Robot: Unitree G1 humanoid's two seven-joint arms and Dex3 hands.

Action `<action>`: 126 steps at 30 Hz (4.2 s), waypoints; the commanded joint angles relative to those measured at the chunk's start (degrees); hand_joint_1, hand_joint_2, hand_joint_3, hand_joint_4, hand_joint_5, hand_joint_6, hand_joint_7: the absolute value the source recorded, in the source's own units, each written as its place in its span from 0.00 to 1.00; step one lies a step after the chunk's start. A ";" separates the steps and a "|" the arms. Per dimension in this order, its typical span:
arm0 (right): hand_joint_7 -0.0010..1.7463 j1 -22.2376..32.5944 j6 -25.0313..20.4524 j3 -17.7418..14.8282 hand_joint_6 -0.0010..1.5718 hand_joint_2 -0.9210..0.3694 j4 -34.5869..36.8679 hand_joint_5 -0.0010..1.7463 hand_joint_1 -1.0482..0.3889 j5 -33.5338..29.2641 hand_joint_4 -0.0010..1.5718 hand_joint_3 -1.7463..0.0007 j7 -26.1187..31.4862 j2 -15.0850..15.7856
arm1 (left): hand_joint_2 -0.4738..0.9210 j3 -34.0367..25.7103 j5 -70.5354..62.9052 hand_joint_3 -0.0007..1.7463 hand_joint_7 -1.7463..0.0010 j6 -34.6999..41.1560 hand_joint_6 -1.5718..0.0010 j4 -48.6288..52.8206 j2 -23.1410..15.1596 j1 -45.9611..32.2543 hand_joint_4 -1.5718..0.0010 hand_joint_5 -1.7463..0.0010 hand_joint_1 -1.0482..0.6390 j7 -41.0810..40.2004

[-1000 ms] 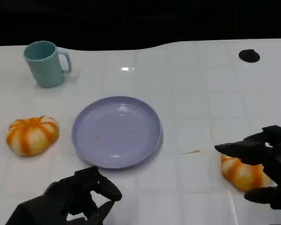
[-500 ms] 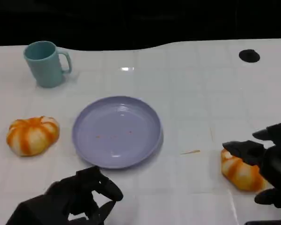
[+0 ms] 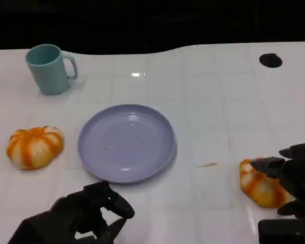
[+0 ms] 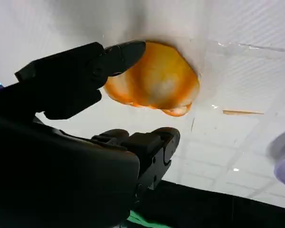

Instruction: Grasp the bread from the table and place it into the plate.

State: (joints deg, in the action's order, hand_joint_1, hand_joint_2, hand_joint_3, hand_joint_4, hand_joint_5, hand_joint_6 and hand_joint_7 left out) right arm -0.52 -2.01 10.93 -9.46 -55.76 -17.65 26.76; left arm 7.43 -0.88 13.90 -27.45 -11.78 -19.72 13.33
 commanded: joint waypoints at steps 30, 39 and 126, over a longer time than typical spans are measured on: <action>0.05 -15.31 -5.90 4.66 0.44 0.00 25.22 0.11 0.48 15.43 0.38 0.93 8.83 -7.22 | 0.90 -0.24 0.01 0.38 0.28 1.85 0.58 -2.56 0.19 -1.02 0.59 0.00 0.45 -0.44; 0.64 -16.69 9.38 3.37 0.60 0.40 34.29 0.99 0.63 18.04 0.58 0.34 30.73 -7.92 | 0.91 -0.05 0.04 0.39 0.28 2.88 0.59 -3.78 0.42 -0.91 0.59 0.00 0.46 -0.43; 0.00 -41.66 11.53 17.08 0.16 0.00 50.51 0.14 0.29 22.24 0.05 0.87 12.85 -28.54 | 0.89 2.98 -3.09 0.41 0.25 2.28 0.61 -4.73 2.13 -2.16 0.60 0.00 0.48 -1.62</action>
State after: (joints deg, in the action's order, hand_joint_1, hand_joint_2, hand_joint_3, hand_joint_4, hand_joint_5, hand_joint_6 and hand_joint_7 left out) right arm -41.17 10.71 27.92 41.93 -33.44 -3.97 -2.73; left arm 10.28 -3.33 16.03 -31.88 -9.27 -21.39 12.46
